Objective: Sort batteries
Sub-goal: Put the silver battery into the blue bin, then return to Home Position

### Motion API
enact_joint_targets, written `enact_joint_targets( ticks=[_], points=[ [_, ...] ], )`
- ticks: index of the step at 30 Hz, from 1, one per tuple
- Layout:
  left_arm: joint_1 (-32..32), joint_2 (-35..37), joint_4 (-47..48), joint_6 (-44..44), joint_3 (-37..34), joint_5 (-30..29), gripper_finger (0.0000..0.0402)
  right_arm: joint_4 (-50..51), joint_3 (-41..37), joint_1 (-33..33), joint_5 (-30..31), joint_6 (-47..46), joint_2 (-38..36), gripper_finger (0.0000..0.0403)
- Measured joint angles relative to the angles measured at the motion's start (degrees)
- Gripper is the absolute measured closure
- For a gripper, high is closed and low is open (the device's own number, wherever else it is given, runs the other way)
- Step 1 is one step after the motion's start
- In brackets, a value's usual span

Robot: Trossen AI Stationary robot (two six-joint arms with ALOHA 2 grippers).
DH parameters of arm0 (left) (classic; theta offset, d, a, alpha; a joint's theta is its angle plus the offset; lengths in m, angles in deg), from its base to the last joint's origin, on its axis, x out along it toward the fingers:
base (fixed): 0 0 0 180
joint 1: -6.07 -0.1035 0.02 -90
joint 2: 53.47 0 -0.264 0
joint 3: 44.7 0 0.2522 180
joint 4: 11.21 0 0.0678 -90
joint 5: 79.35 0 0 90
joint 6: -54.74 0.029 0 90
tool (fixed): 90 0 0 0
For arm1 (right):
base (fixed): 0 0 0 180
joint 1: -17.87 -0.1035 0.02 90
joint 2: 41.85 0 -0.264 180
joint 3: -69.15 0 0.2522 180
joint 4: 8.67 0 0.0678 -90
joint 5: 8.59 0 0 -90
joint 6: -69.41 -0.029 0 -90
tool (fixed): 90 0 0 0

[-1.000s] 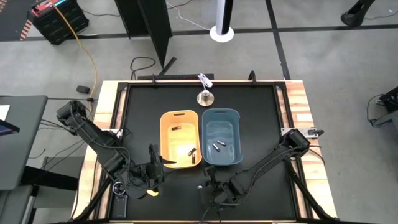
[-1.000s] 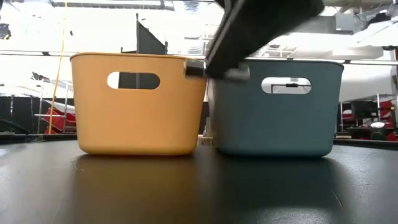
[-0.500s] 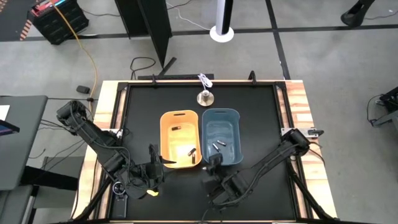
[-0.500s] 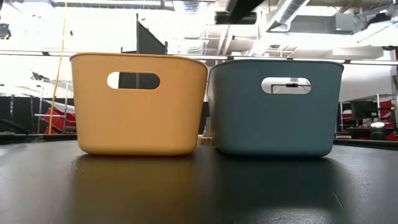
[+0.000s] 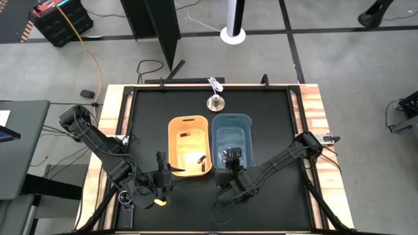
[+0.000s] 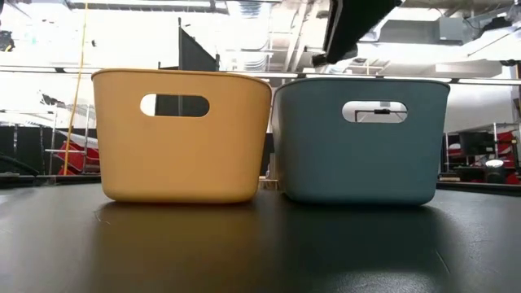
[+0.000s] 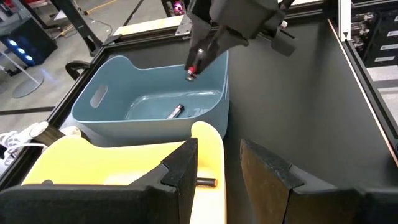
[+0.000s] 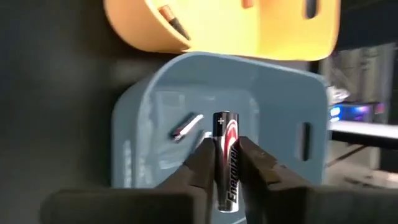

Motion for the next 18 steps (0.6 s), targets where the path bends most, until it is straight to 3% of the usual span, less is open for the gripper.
enact_joint_targets(
  ticks=[3, 11, 18],
  points=[
    [0.0, 0.0, 0.0, 0.0, 0.0, 0.0, 0.0286, -0.5, 0.0, 0.8, -2.3, -1.0, 0.0, 0.0306],
    [0.0, 0.0, 0.0, -0.1, 0.0, 0.0, 0.0286, -0.3, 0.0, 1.7, -0.9, -3.1, 0.0, 0.0180],
    [0.0, 0.0, 0.1, -0.2, 0.0, 0.0, 0.0286, -1.2, 0.0, -0.3, 3.8, -3.4, -0.3, 0.0177]
  ],
)
